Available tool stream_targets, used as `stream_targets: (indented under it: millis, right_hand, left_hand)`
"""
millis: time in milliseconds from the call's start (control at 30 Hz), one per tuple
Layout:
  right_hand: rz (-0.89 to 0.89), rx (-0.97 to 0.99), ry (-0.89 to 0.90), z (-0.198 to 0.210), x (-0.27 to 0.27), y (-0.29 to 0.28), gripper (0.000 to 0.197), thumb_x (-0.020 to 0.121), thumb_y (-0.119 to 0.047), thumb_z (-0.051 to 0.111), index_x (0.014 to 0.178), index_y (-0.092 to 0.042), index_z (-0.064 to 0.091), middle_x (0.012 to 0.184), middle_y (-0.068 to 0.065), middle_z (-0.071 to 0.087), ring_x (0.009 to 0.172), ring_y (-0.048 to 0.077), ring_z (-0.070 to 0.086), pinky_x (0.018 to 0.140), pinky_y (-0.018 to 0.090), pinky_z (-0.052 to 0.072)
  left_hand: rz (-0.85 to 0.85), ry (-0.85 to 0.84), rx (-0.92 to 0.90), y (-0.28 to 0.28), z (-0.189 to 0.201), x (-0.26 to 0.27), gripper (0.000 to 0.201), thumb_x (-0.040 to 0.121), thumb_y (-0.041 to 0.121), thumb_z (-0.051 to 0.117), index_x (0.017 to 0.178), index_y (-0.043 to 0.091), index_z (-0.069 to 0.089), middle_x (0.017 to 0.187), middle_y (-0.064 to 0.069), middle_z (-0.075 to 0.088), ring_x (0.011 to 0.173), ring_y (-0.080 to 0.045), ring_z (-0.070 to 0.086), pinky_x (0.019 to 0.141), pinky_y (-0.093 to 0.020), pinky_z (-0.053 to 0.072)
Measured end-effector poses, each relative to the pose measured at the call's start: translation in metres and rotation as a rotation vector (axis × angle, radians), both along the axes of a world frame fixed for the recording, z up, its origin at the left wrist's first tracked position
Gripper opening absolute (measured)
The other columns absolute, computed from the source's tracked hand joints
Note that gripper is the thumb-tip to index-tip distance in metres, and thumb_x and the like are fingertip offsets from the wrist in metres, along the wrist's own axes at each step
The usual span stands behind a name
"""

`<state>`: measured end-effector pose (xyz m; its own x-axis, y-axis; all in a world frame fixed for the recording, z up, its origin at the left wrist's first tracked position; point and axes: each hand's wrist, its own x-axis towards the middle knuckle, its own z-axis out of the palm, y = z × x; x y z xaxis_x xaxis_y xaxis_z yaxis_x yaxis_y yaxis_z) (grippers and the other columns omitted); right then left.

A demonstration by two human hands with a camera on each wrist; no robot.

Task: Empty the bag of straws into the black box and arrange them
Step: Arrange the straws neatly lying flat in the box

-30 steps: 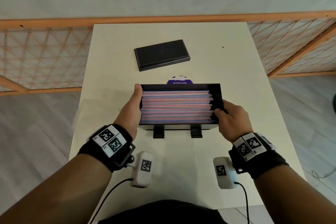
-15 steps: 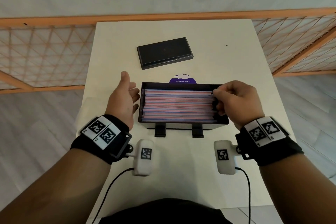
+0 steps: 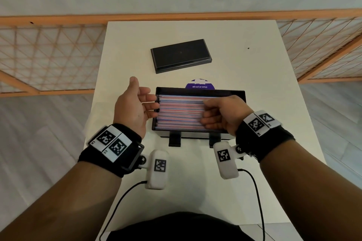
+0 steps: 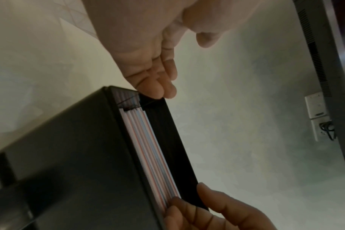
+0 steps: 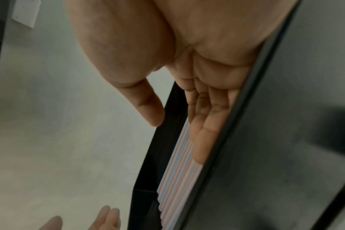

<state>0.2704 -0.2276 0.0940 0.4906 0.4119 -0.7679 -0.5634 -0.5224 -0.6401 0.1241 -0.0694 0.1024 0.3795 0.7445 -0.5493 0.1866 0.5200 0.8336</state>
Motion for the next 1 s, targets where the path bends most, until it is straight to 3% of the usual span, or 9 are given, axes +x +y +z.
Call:
stream_targets:
  millis: [300, 433, 567, 833, 1000]
  right_hand:
    - [0.065, 0.024, 0.070, 0.000, 0.000, 0.006, 0.026, 0.091, -0.025, 0.065, 0.096, 0.000, 0.063, 0.081, 0.019, 0.072, 0.079, 0.034, 0.074, 0.072, 0.041, 0.060]
    - [0.044, 0.058, 0.091, -0.001, 0.003, 0.004, 0.025, 0.090, -0.026, 0.065, 0.095, -0.001, 0.064, 0.081, 0.017, 0.071, 0.075, 0.032, 0.072, 0.073, 0.040, 0.061]
    - [-0.096, 0.034, 0.048, -0.003, 0.010, 0.001, 0.023, 0.089, -0.027, 0.067, 0.086, -0.006, 0.062, 0.070, 0.012, 0.066, 0.064, 0.027, 0.067, 0.066, 0.037, 0.060]
    - [-0.079, 0.085, 0.100, -0.004, -0.003, 0.015, 0.020, 0.090, -0.024, 0.067, 0.091, -0.005, 0.062, 0.078, 0.014, 0.069, 0.073, 0.028, 0.072, 0.074, 0.039, 0.060]
    - [-0.240, 0.151, 0.088, -0.004, 0.003, 0.009, 0.013, 0.089, -0.019, 0.066, 0.090, -0.007, 0.063, 0.079, 0.014, 0.068, 0.066, 0.027, 0.071, 0.066, 0.038, 0.060]
  left_hand:
    - [-0.064, 0.035, 0.030, -0.002, -0.002, 0.003, 0.054, 0.105, 0.055, 0.036, 0.087, 0.013, 0.065, 0.073, -0.003, 0.069, 0.065, -0.016, 0.063, 0.057, -0.027, 0.047]
    - [-0.072, 0.013, 0.009, 0.000, -0.003, 0.002, 0.056, 0.105, 0.056, 0.035, 0.088, 0.012, 0.065, 0.073, -0.004, 0.068, 0.064, -0.016, 0.063, 0.057, -0.028, 0.048]
    - [-0.068, -0.003, 0.002, 0.001, -0.002, 0.000, 0.056, 0.105, 0.056, 0.036, 0.086, 0.012, 0.065, 0.073, -0.005, 0.068, 0.064, -0.016, 0.063, 0.058, -0.028, 0.049]
    - [-0.083, 0.021, 0.015, 0.002, -0.005, 0.004, 0.055, 0.105, 0.057, 0.036, 0.088, 0.012, 0.065, 0.075, -0.005, 0.067, 0.064, -0.015, 0.061, 0.056, -0.027, 0.047]
    - [-0.085, 0.011, -0.014, 0.003, -0.004, 0.002, 0.055, 0.104, 0.056, 0.038, 0.086, 0.012, 0.065, 0.074, -0.005, 0.067, 0.064, -0.016, 0.061, 0.057, -0.028, 0.047]
